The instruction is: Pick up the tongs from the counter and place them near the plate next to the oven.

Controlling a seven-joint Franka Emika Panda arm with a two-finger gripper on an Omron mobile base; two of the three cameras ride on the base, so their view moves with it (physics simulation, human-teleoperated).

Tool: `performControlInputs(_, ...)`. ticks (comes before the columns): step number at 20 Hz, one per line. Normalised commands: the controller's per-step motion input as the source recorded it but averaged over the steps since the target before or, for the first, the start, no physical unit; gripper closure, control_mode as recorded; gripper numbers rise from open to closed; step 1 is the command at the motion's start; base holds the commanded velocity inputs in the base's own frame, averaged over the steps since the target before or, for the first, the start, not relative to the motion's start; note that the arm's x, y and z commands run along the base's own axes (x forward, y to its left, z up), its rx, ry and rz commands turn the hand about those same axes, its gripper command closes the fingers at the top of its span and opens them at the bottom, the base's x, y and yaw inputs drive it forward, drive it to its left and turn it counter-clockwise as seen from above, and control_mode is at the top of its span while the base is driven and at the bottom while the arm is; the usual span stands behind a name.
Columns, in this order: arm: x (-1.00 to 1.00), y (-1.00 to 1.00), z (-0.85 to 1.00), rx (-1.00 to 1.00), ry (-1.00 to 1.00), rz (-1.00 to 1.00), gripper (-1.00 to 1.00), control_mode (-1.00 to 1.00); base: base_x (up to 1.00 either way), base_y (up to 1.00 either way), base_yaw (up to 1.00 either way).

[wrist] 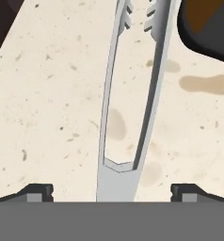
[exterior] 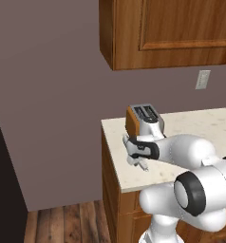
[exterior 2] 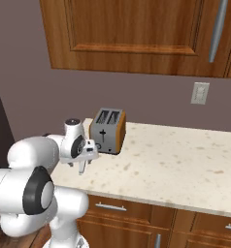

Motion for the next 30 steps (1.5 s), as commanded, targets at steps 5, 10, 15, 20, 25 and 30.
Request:
performControlInputs(5, 0.00, 0.00, 0.00, 0.01, 0.06, -0.10, -1.00, -1.00, 0.00, 0.00, 0.00)
performControlInputs(10, -0.05, 0.00, -0.11, 0.00, 0.00, -0.09, -1.00, -1.00, 0.00, 0.00, 0.00)
performControlInputs(15, -0.05, 0.00, -0.07, 0.00, -0.01, -0.11, -1.00, -1.00, 0.00, 0.00, 0.00)
performControlInputs(20, -0.16, 0.00, -0.09, 0.00, -0.01, -0.09, -1.00, -1.00, 0.00, 0.00, 0.00)
performControlInputs(25, -0.18, 0.00, -0.34, 0.00, 0.00, -0.09, -1.00, -1.00, 0.00, 0.00, 0.00)
performControlInputs(30, -0.01, 0.00, -0.30, 0.00, 0.00, -0.06, -1.00, -1.00, 0.00, 0.00, 0.00)
